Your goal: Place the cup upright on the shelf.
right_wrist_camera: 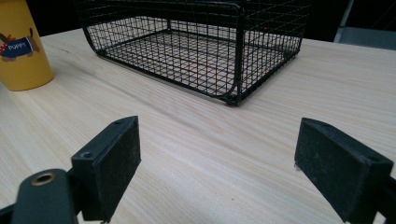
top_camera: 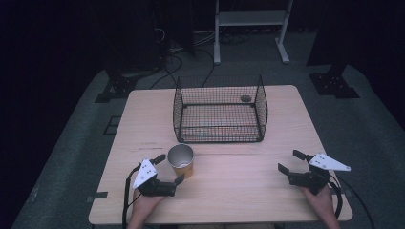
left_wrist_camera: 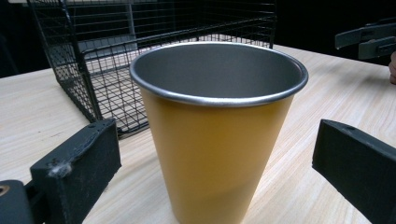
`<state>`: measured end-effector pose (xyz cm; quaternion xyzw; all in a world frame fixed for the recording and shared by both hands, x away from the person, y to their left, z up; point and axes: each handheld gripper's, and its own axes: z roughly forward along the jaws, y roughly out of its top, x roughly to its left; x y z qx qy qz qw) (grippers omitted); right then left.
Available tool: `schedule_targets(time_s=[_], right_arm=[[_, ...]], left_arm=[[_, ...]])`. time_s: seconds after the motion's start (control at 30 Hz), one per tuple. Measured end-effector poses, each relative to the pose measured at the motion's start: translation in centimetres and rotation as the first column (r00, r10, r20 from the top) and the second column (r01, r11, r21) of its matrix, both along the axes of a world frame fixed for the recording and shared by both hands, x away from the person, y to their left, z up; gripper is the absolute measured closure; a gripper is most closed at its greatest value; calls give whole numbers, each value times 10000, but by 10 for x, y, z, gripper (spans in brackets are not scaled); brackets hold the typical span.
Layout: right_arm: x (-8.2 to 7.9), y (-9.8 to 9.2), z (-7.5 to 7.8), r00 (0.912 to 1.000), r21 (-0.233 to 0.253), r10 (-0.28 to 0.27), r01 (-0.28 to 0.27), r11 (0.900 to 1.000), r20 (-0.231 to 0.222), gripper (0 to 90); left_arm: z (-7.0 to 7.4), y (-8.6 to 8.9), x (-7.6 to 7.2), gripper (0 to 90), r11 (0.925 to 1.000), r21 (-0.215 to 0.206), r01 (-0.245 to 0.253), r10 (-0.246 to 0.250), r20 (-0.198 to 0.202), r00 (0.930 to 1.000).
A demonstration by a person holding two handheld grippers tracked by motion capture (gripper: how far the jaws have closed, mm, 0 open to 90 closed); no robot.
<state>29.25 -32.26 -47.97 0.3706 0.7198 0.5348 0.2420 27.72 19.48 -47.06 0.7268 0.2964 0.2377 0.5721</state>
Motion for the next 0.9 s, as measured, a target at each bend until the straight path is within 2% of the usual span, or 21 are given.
schedule_targets(time_s=[0.23, 0.27, 0.4, 0.6, 0.7, 0.9], right_arm=[[0, 1, 0, 10000, -7, 30, -30, 10000, -32, 134], [0, 1, 0, 10000, -3, 31, -31, 10000, -37, 134], [0, 1, 0, 10000, -21, 44, -44, 10000, -24, 134], [0, 1, 0, 10000, -27, 63, -63, 10000, -21, 134], [0, 1, 0, 10000, -22, 60, -60, 10000, -23, 134], [0, 1, 0, 10000, -45, 70, -70, 10000, -2, 134]], left_arm=[[3, -7, 3, 5, 10000, 34, -37, 38, -36, 10000], [3, -10, 6, 5, 9999, 138, -35, 37, -169, 9999], [4, -16, 11, 5, 9995, 273, -170, 176, -195, 9997], [6, -22, 17, 5, 9995, 194, -237, 242, -243, 9994], [7, -25, 20, 7, 9991, 299, -315, 323, -262, 9991], [6, -26, 22, 83, 9992, 229, -338, 344, -284, 9990]])
